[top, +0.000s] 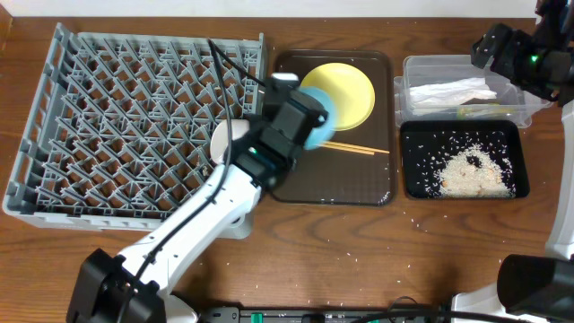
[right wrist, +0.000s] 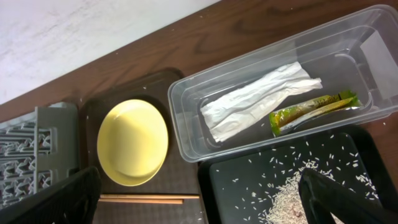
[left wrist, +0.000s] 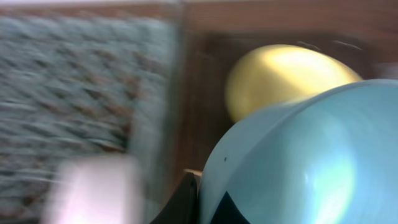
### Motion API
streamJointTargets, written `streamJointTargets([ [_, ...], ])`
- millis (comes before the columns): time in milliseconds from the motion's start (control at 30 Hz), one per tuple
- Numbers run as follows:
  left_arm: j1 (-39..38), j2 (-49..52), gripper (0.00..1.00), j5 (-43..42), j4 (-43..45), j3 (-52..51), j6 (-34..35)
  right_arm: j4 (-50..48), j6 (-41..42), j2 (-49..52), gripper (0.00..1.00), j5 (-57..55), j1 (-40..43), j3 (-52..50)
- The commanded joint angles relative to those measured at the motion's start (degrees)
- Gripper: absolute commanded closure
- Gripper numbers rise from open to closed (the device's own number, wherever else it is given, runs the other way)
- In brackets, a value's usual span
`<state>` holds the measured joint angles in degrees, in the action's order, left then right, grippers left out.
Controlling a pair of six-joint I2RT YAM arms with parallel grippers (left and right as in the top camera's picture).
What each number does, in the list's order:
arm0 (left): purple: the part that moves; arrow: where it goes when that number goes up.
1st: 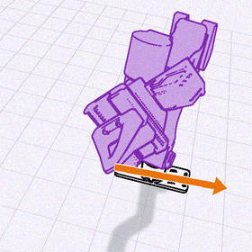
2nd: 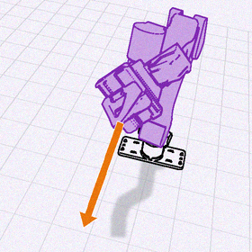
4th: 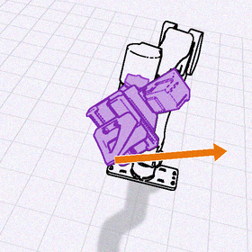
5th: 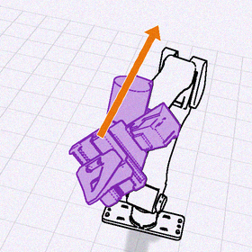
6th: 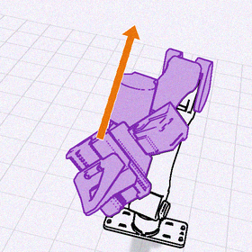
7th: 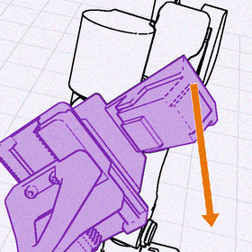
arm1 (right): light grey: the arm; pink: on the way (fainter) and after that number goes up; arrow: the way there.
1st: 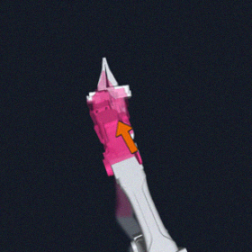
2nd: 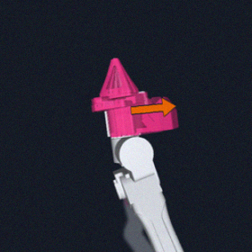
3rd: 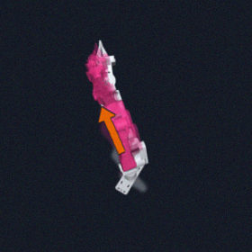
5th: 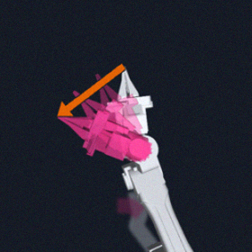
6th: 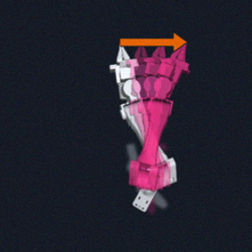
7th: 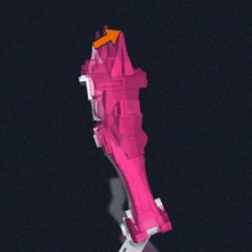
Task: Sort waste into correct bins and load items into the dishwasher
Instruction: 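Carry the light-blue bowl with left gripper into the rack and release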
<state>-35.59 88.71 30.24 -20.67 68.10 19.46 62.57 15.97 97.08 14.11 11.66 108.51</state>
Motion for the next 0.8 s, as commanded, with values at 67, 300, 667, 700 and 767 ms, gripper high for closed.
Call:
streamJointTargets([
  [67,6.4,0.9,0.93,30.4,7.4,0.4,-13.6,0.1,0.3,0.1,0.01,-0.2,-0.1,0.1],
  [300,10.9,6.0,0.93,41.1,27.0,0.4,-30.4,0.1,0.3,0.1,0.01,-0.2,-0.1,0.1],
  [667,13.4,19.5,0.92,44.3,53.3,0.4,-47.7,0.1,0.3,0.1,0.01,-0.2,-0.1,0.1],
  [700,13.3,20.2,0.93,44.3,53.8,0.4,-47.8,0.1,0.3,0.1,0.01,-0.2,-0.1,0.1],
  [767,13.4,21.8,0.92,44.2,54.6,0.4,-47.8,0.1,0.3,0.1,0.01,-0.2,-0.1,0.1],
])
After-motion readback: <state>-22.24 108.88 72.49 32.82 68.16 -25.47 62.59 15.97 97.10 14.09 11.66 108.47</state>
